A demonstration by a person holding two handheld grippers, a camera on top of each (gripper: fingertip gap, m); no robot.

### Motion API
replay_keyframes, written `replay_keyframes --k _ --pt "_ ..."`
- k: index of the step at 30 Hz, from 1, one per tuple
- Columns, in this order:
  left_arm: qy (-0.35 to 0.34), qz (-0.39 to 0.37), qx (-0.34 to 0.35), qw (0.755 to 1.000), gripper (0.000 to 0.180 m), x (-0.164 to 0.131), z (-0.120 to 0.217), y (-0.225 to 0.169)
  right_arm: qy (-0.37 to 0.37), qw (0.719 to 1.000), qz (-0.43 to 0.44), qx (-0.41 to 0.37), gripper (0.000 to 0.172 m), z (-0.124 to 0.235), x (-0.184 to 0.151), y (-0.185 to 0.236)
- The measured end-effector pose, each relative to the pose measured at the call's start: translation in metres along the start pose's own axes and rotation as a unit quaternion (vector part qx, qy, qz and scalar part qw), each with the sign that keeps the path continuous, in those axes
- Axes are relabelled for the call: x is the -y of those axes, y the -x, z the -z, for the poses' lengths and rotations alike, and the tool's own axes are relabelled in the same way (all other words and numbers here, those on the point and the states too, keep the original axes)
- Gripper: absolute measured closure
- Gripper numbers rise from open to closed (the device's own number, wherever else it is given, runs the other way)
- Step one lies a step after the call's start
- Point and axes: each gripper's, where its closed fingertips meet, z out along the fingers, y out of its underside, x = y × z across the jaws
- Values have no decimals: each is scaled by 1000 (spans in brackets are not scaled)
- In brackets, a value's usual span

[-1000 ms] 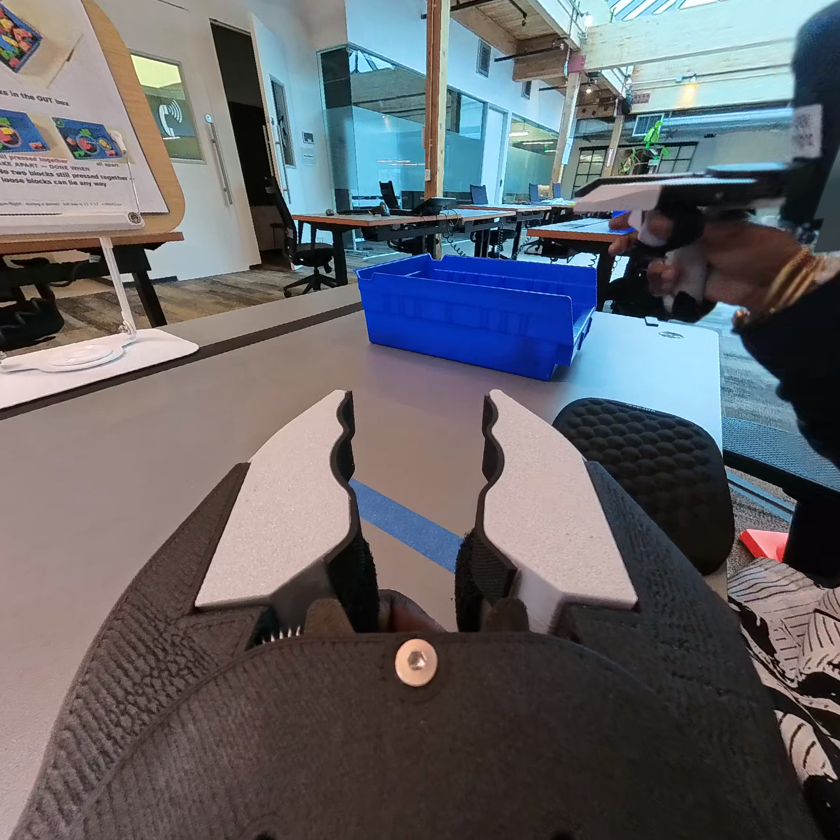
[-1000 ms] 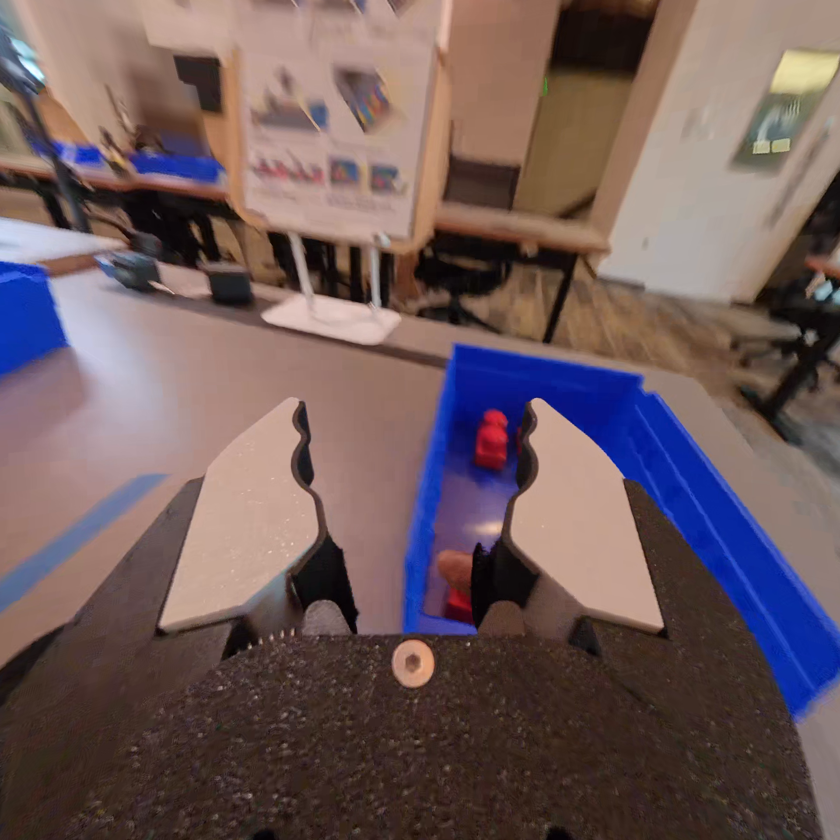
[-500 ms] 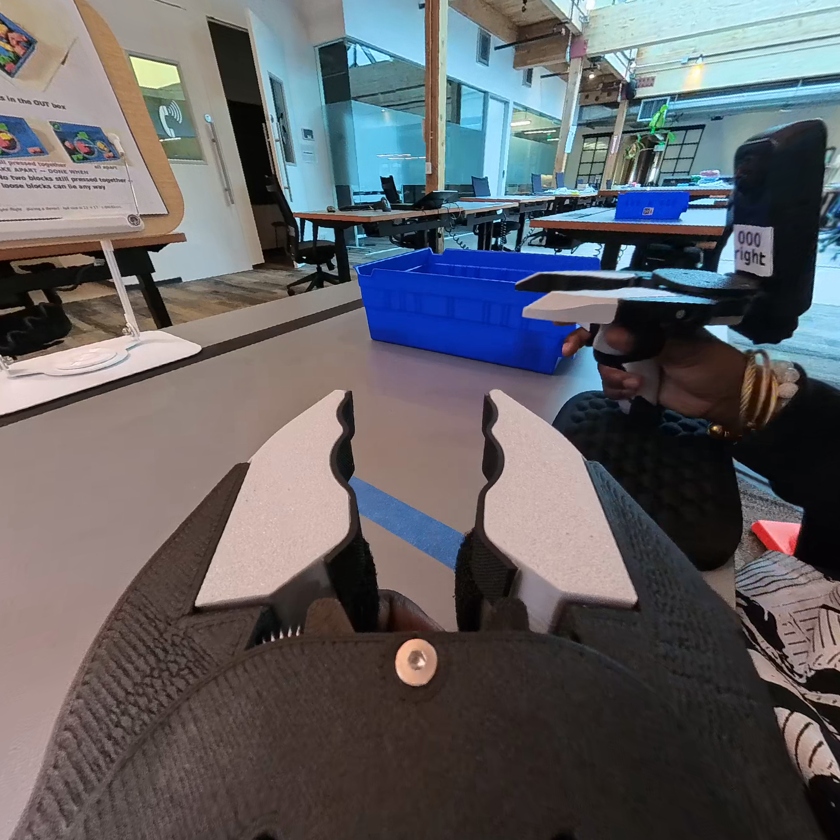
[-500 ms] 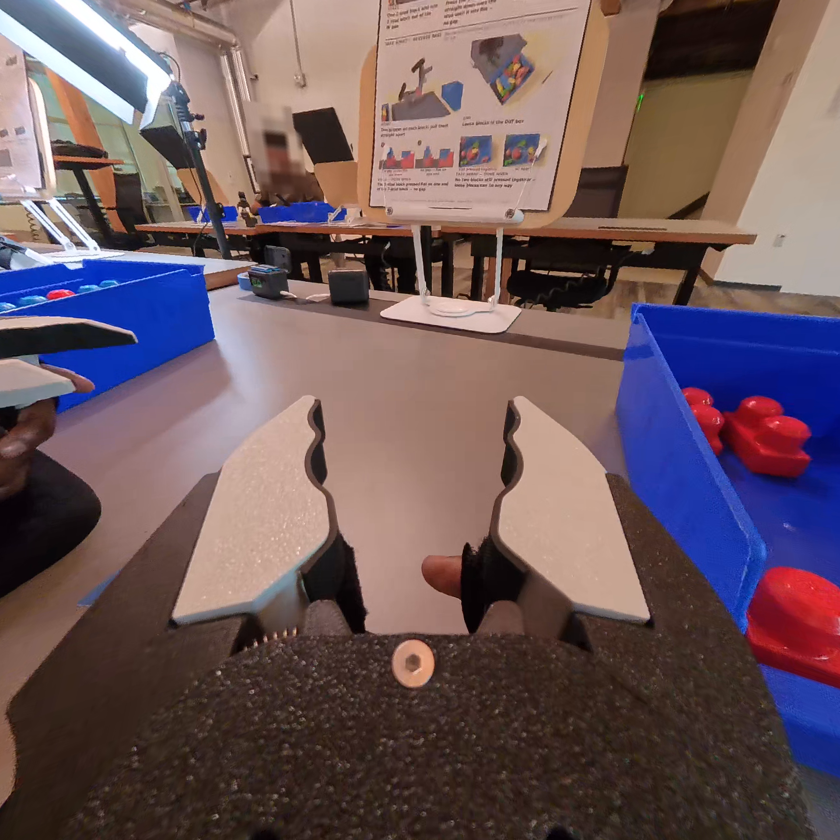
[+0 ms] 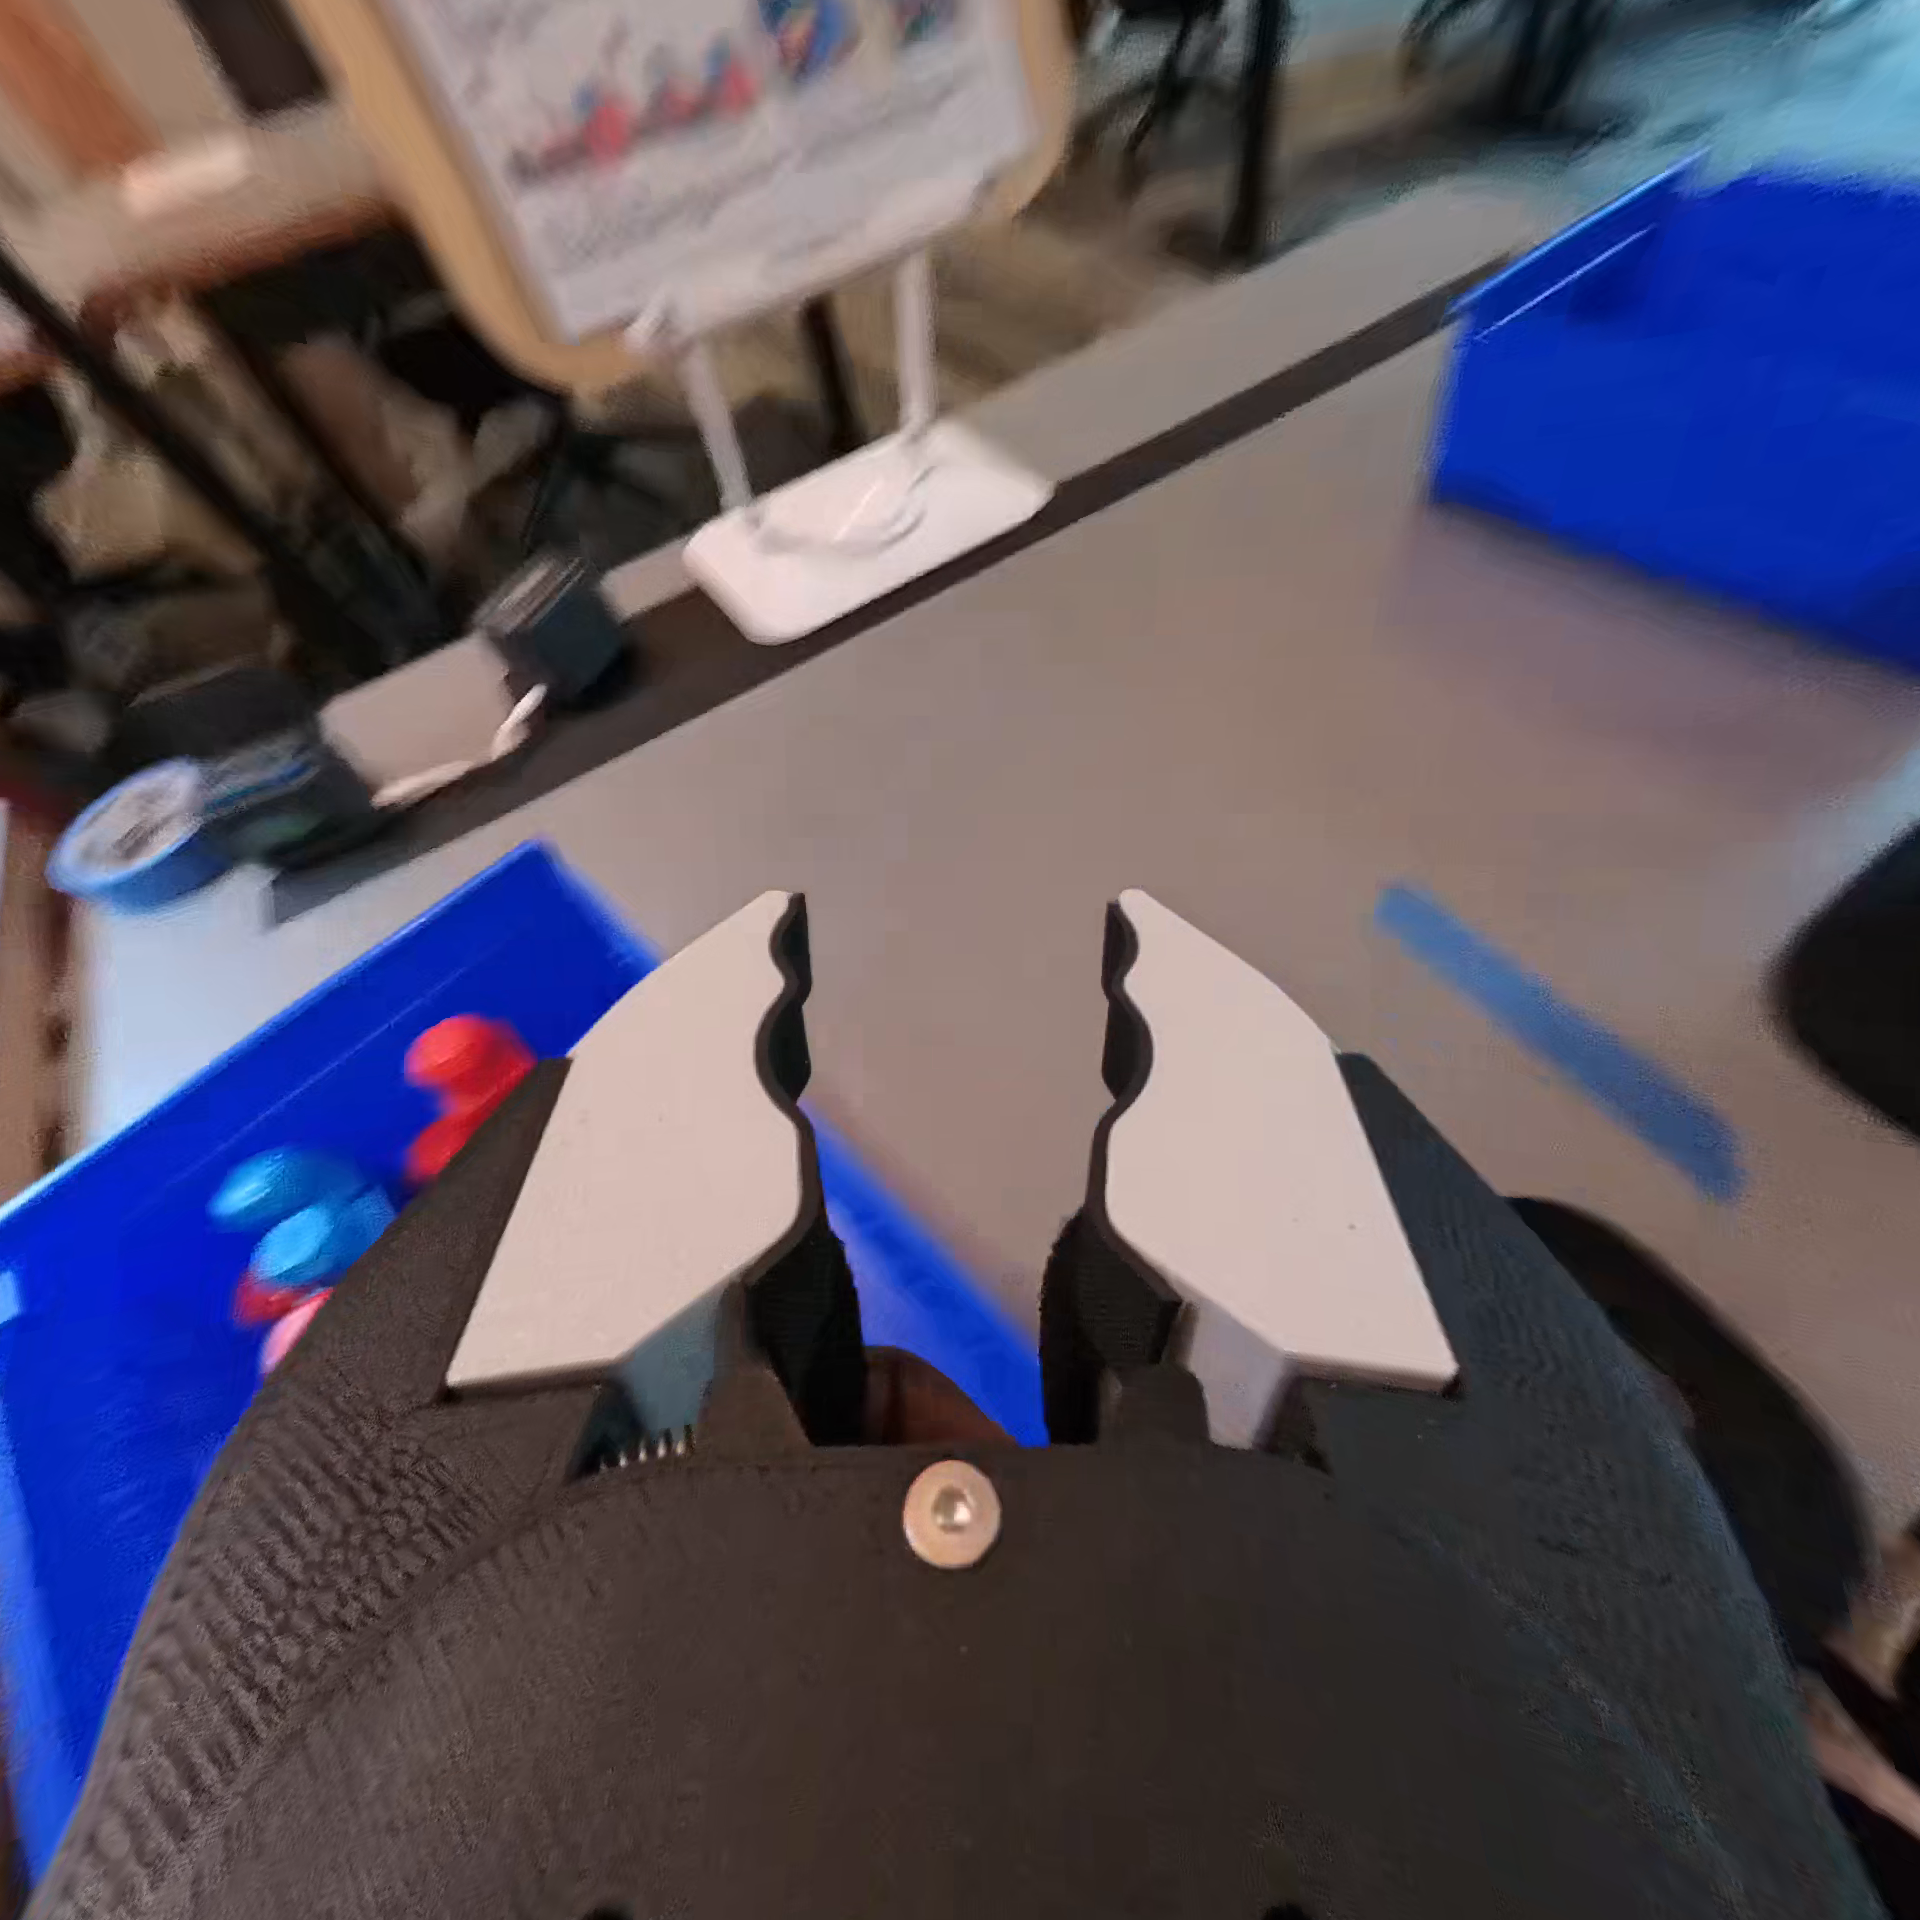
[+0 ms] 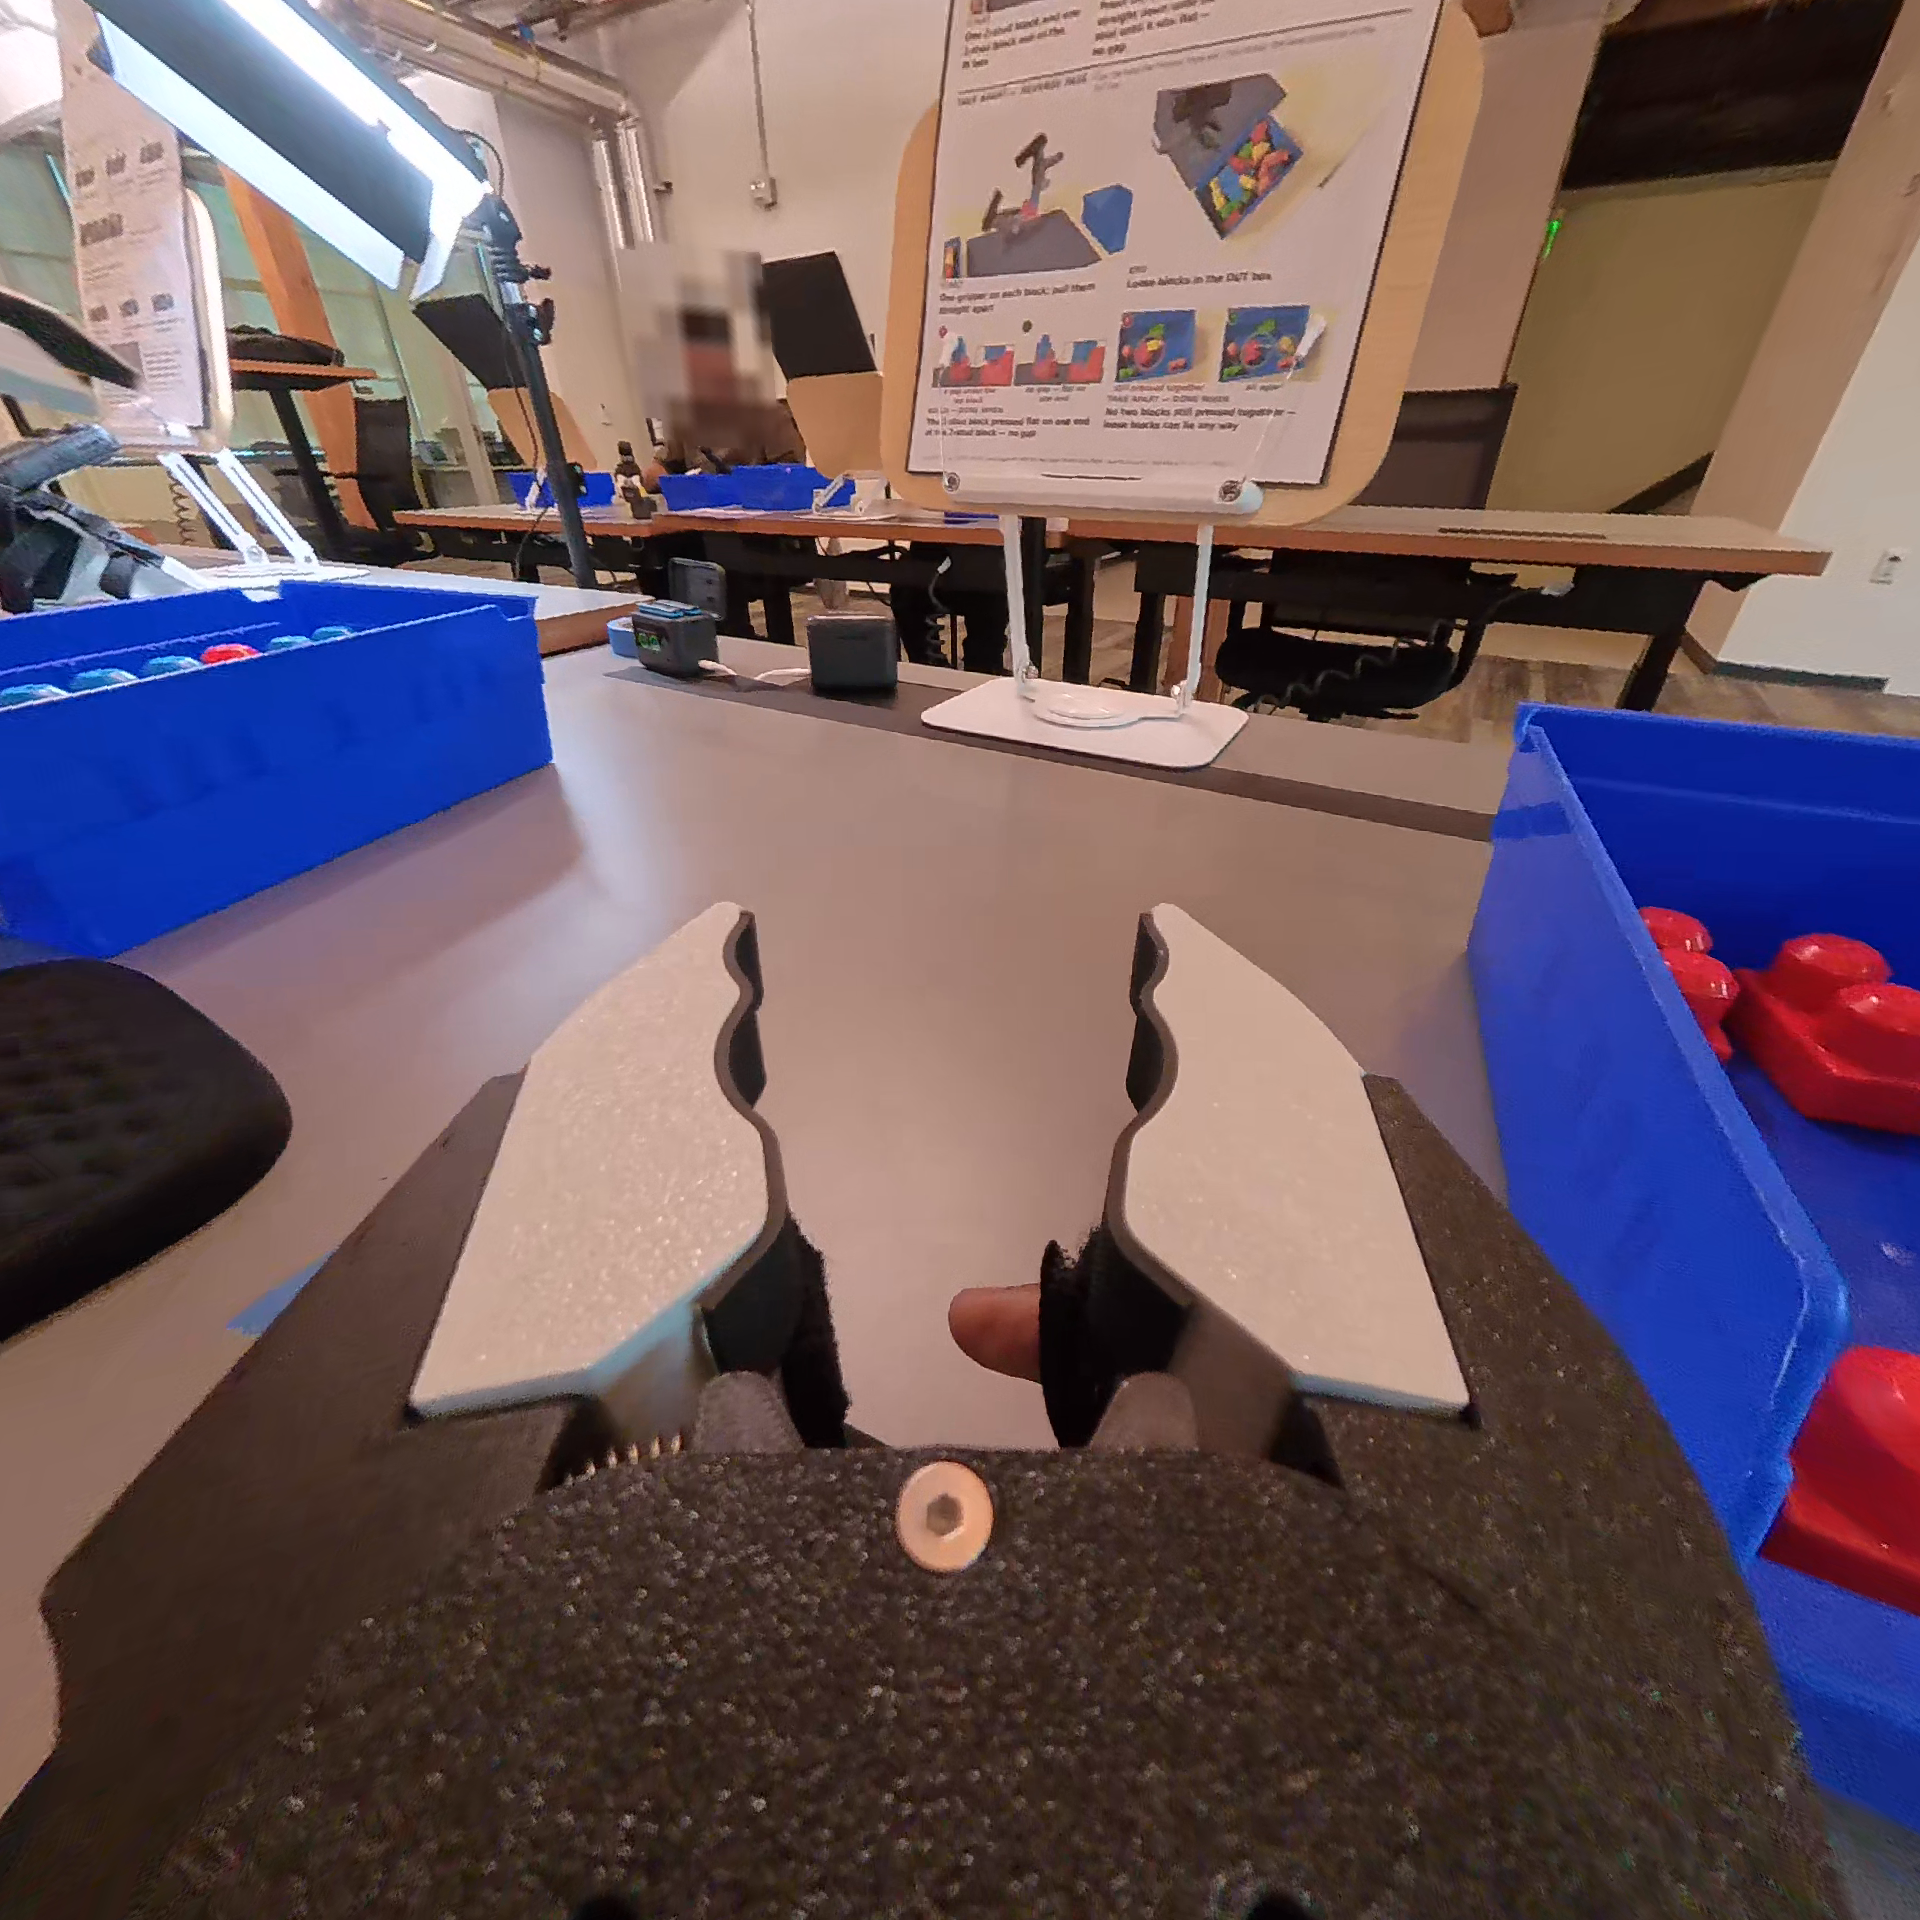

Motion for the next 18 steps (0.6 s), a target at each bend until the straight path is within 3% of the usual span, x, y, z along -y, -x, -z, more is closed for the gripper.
replay_keyframes --k 4,10,12,18 --pt "145 36 29 988 121 -33 -34 85 -13 1000 3 -5 104 3 3 -1" --pt "332 114 65 934 118 -110 -83 157 -10 1000 2 -2 104 2 2 0" --pt "361 132 78 920 119 -126 -91 170 -12 1000 2 -1 104 3 3 0" --pt "375 151 85 911 121 -140 -108 179 -6 1000 5 -1 105 2 1 0"
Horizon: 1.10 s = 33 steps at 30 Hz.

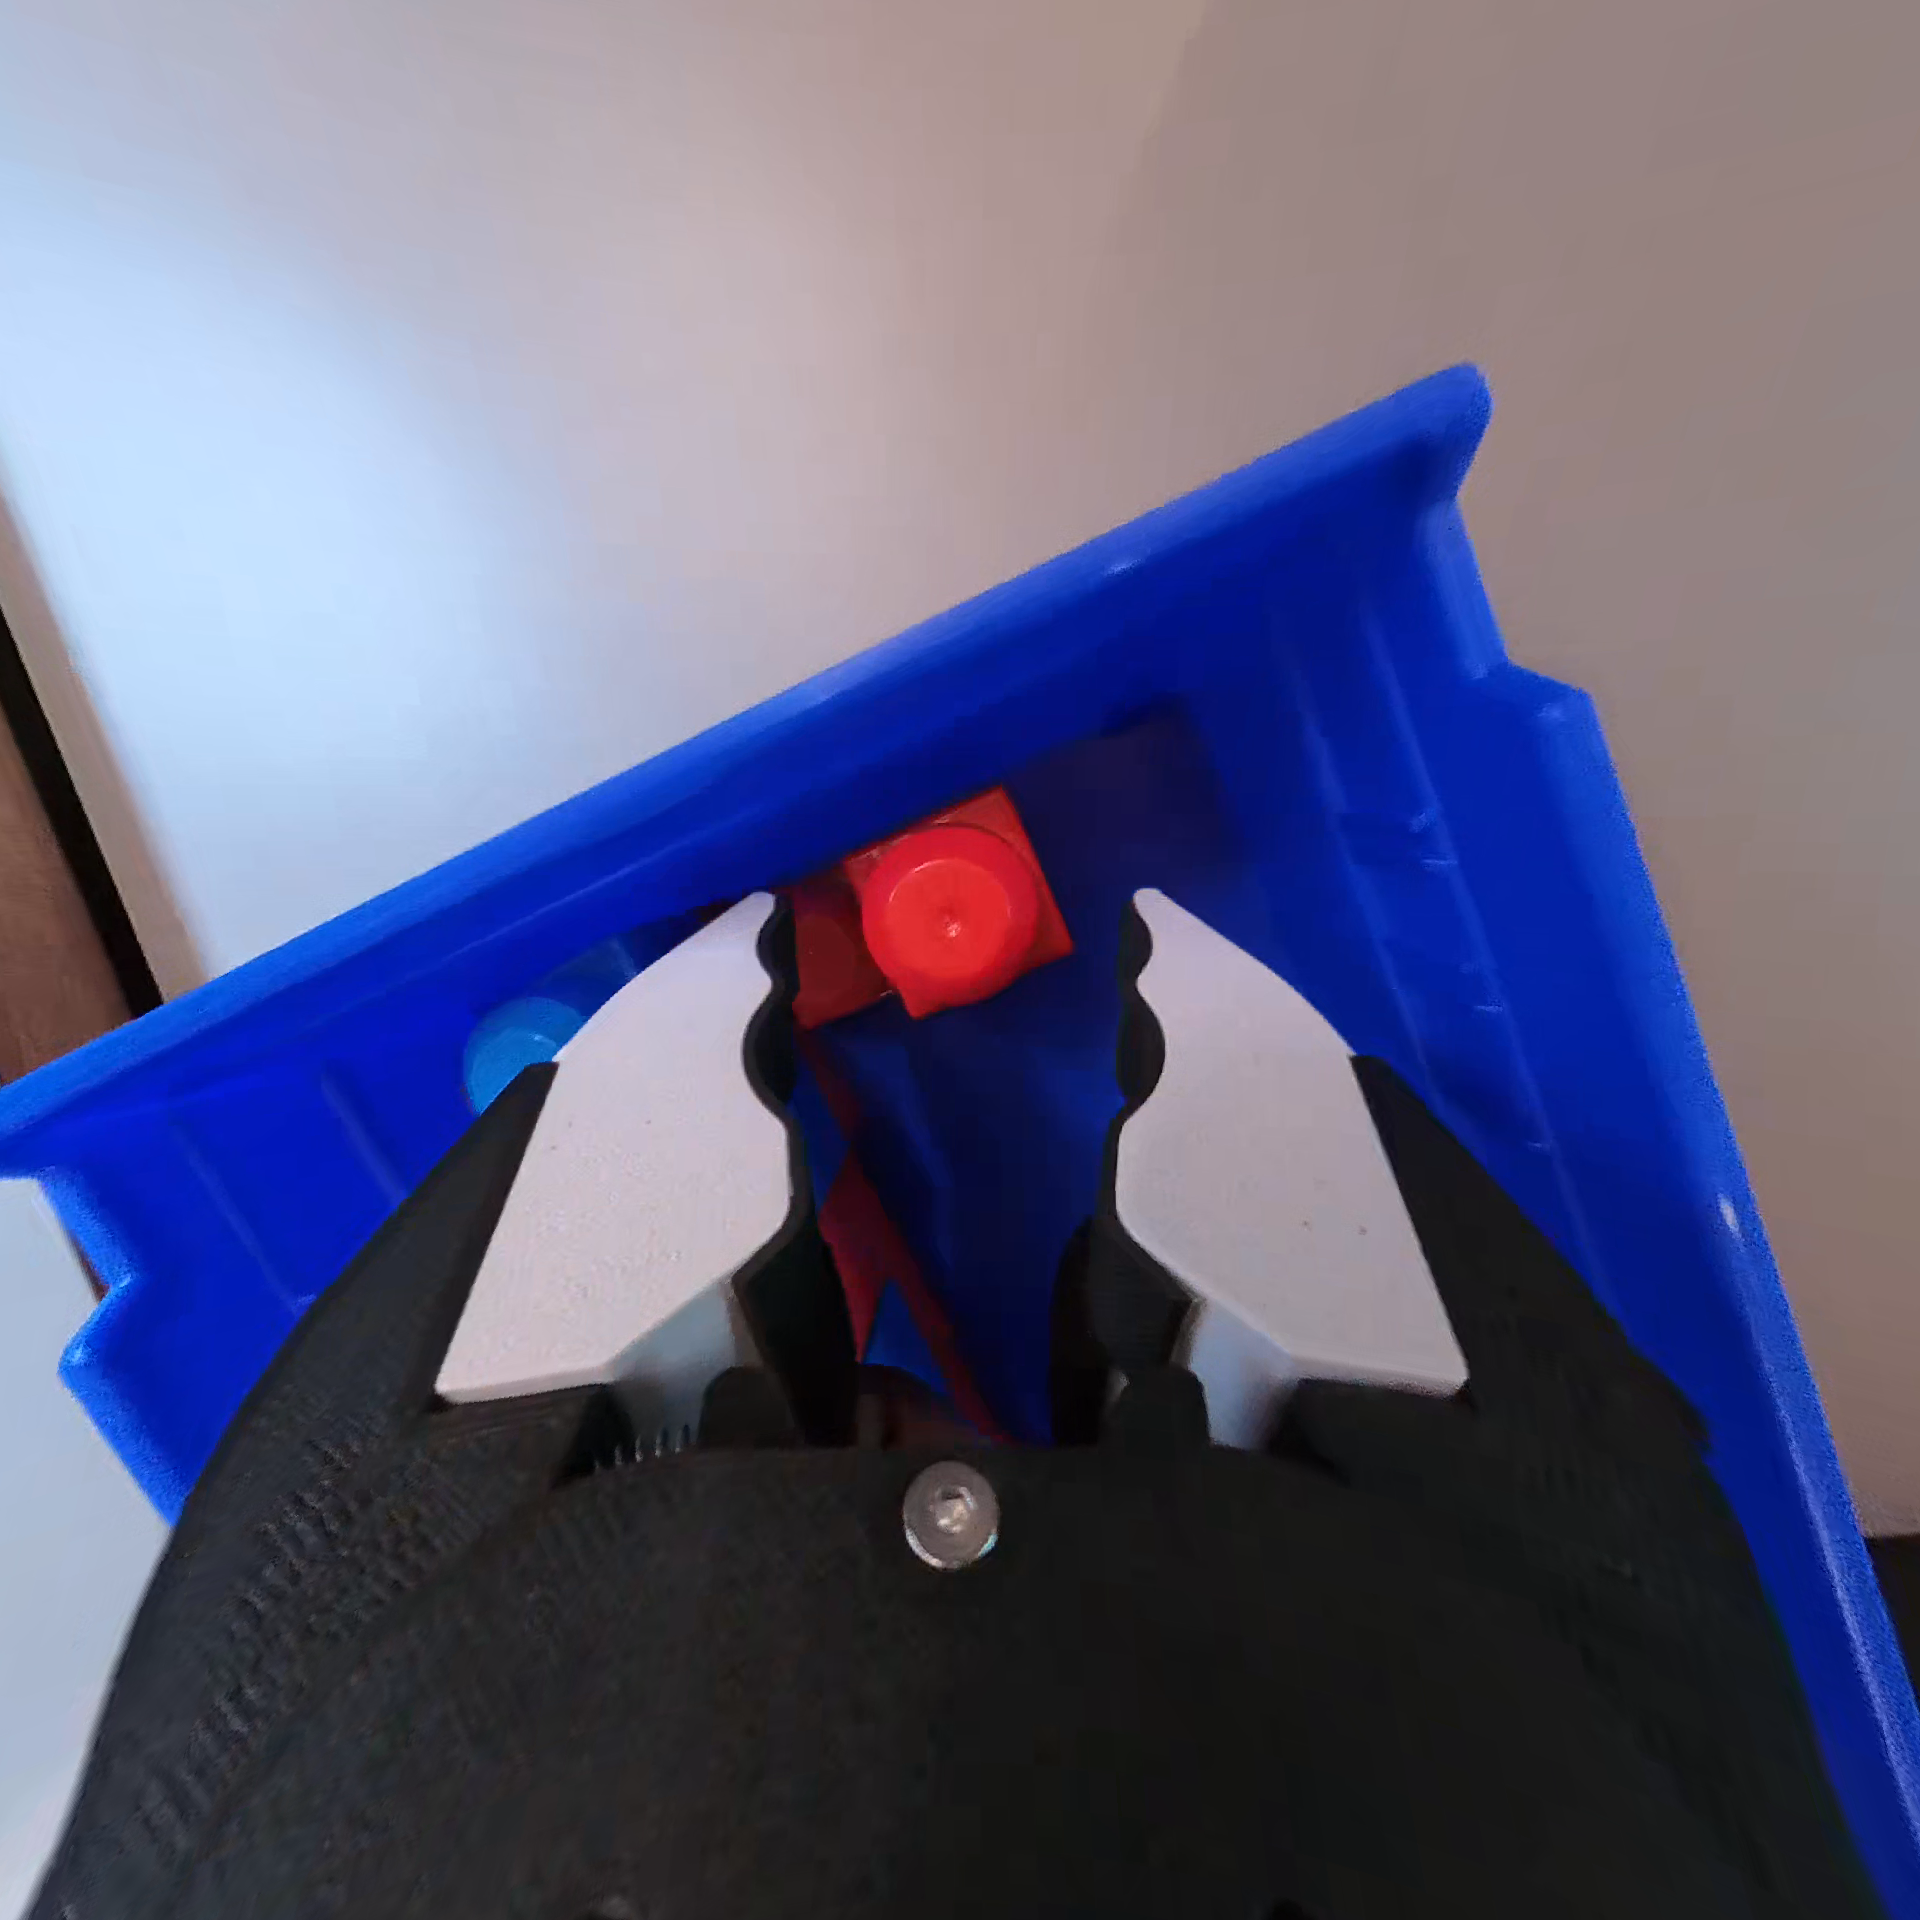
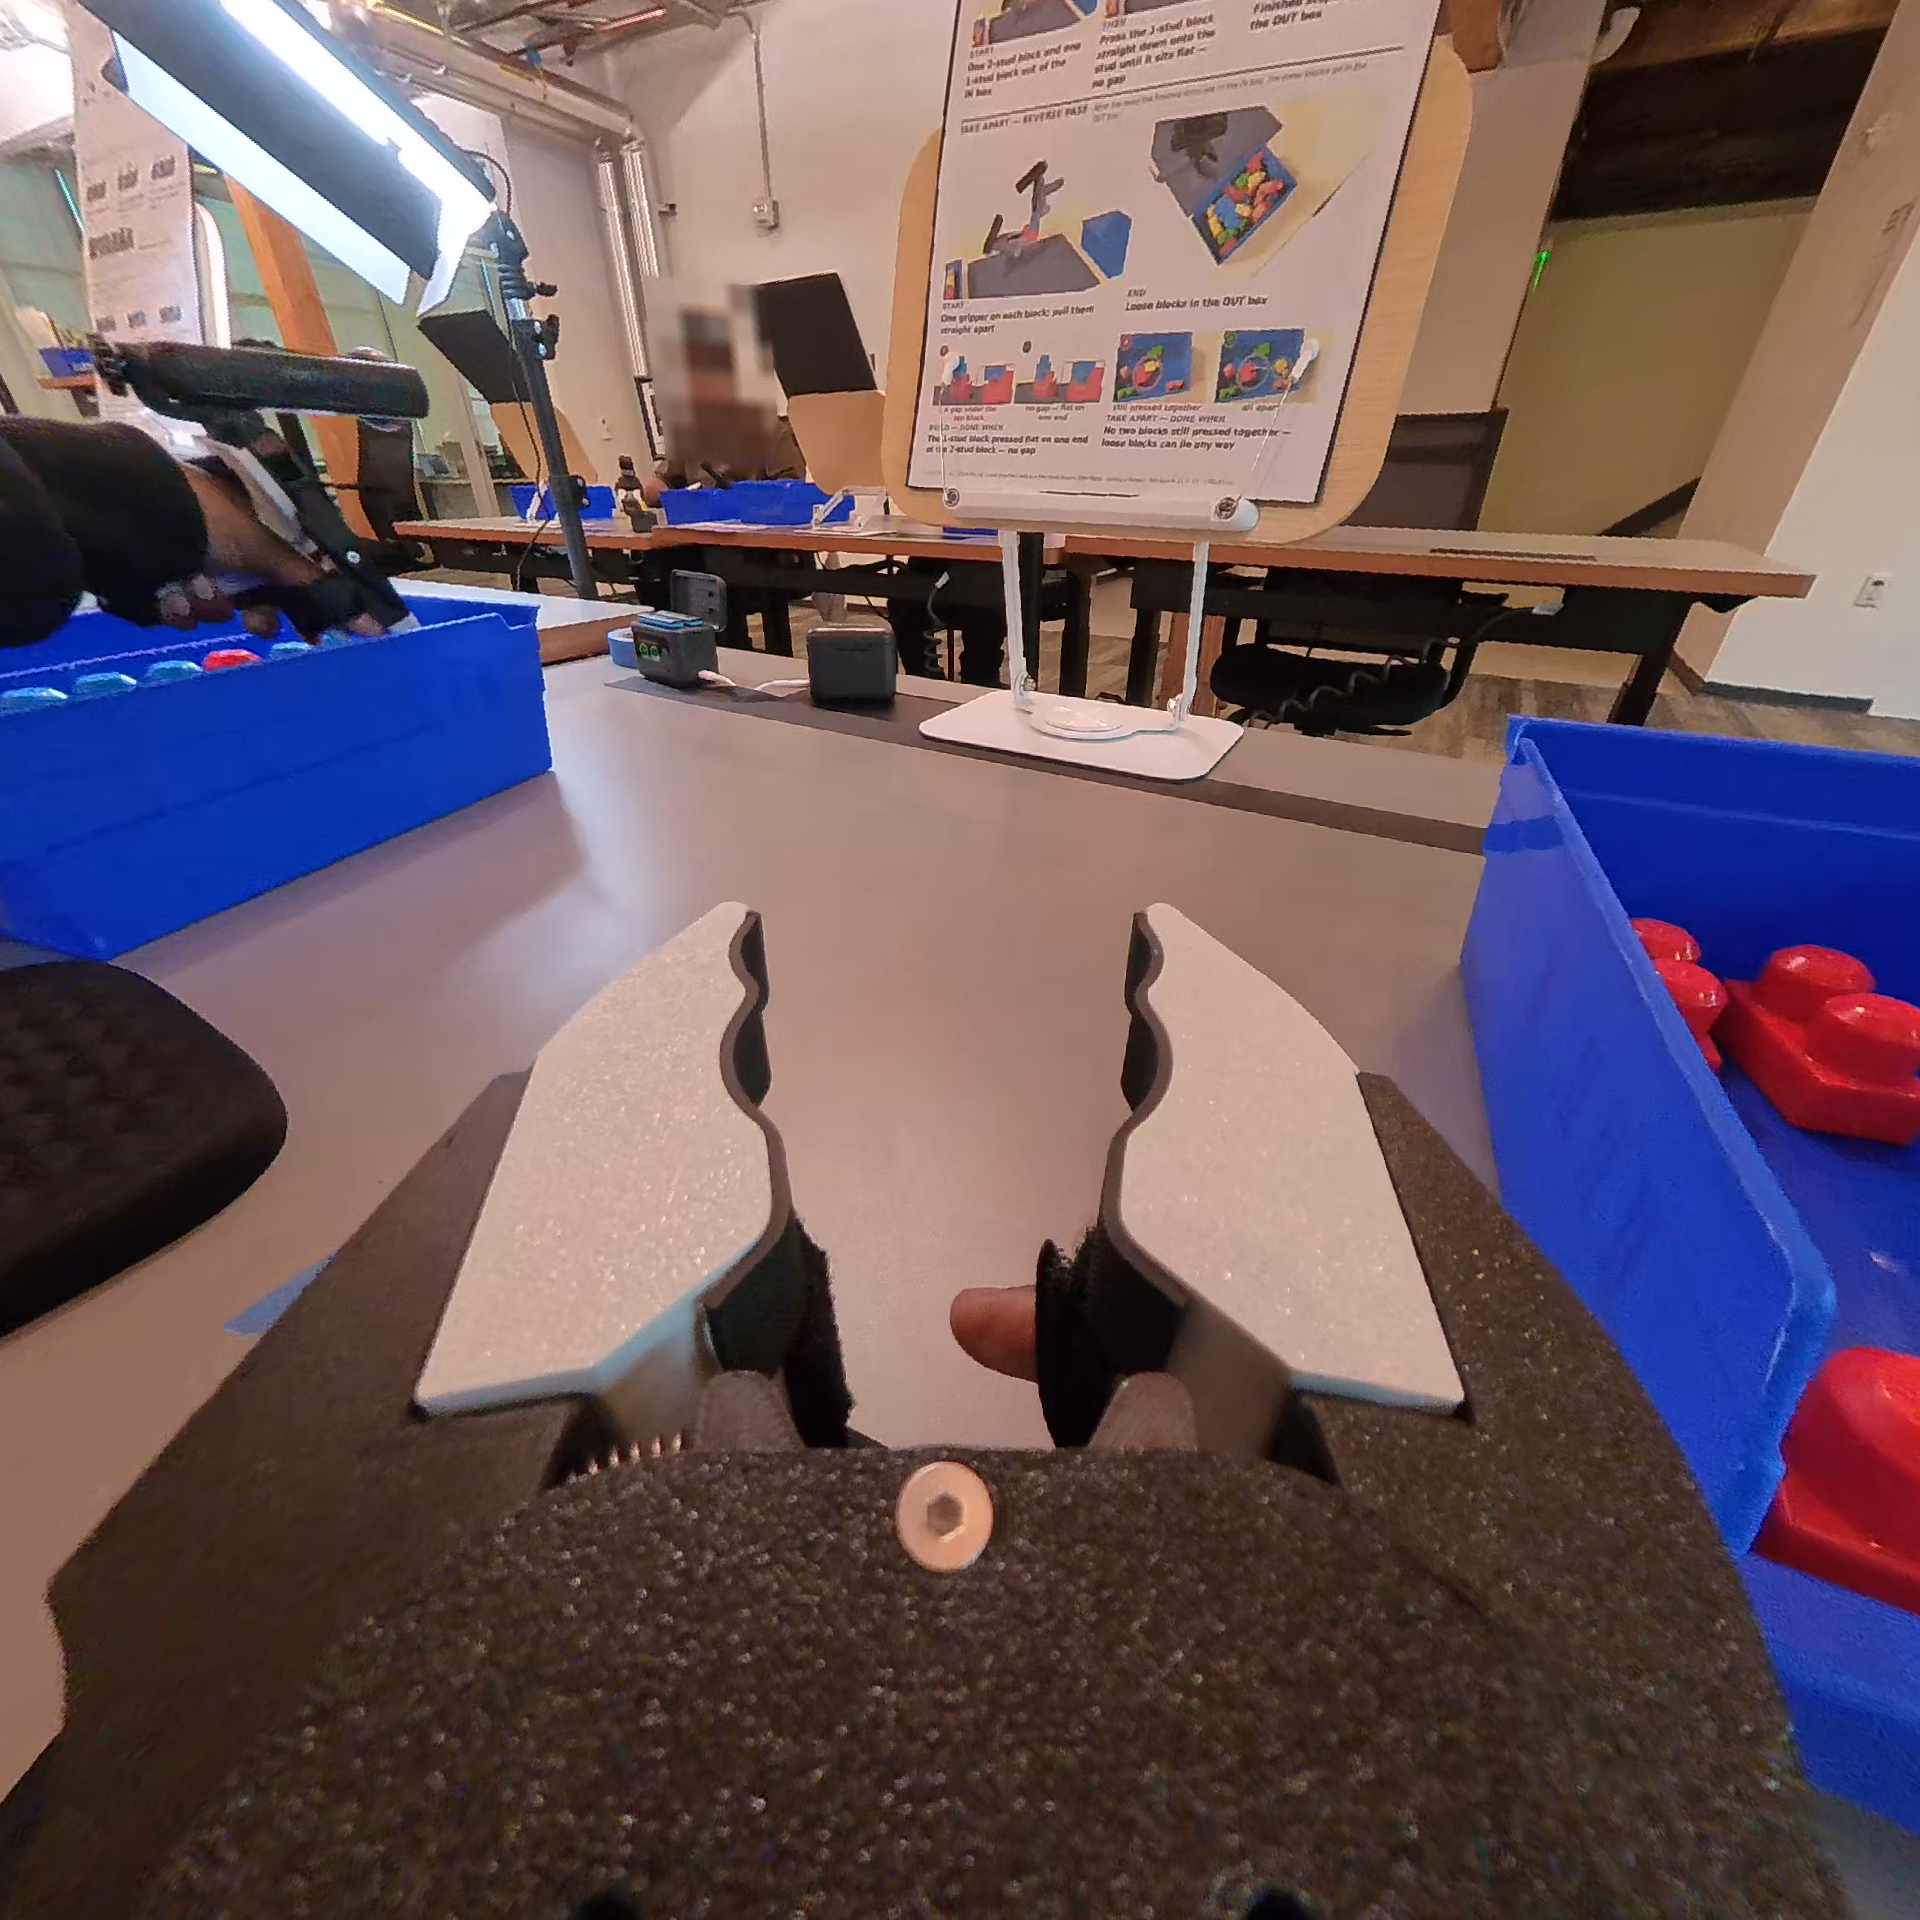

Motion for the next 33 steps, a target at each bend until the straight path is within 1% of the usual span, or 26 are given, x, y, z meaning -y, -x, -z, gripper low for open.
replay_keyframes --k 5,7,10,13,15,17,19,20,22,24,26,28,30,33 --pt "23 -7 -4 1000 125 -2 -11 -6 6 1000 15 0 106 -1 -1 3" --pt "21 -9 8 1000 136 -1 -13 -4 7 1000 18 -1 106 -1 -2 3" --pt "18 -18 13 1000 140 -2 -8 -4 9 1000 17 -1 107 -2 -2 3" --pt "-40 -25 -6 999 141 8 15 -12 9 1000 15 0 108 -2 -3 3" --pt "-101 -37 -15 994 141 18 41 -22 10 1000 16 1 109 -2 -3 3" --pt "-181 -55 -35 981 141 28 74 -40 10 1000 18 1 109 -2 -3 4" --pt "-277 -74 -78 955 142 35 114 -70 11 1000 21 1 109 -3 -3 4" --pt "-325 -84 -112 935 142 36 135 -90 11 1000 23 2 109 -3 -3 5" --pt "-402 -91 -209 887 141 31 174 -134 11 1000 27 4 109 -3 -3 6" --pt "-446 -90 -319 831 142 17 207 -178 10 999 31 6 109 -3 -3 7" --pt "-464 -88 -417 776 142 -2 229 -216 7 999 38 10 109 -2 -2 9" --pt "-463 -79 -501 727 142 -22 240 -249 5 999 47 16 109 -2 -1 13" --pt "-456 -64 -562 688 142 -38 243 -276 4 998 57 26 109 -2 -1 17" --pt "-422 -27 -639 642 142 -57 234 -311 0 996 77 47 109 -2 -1 25"
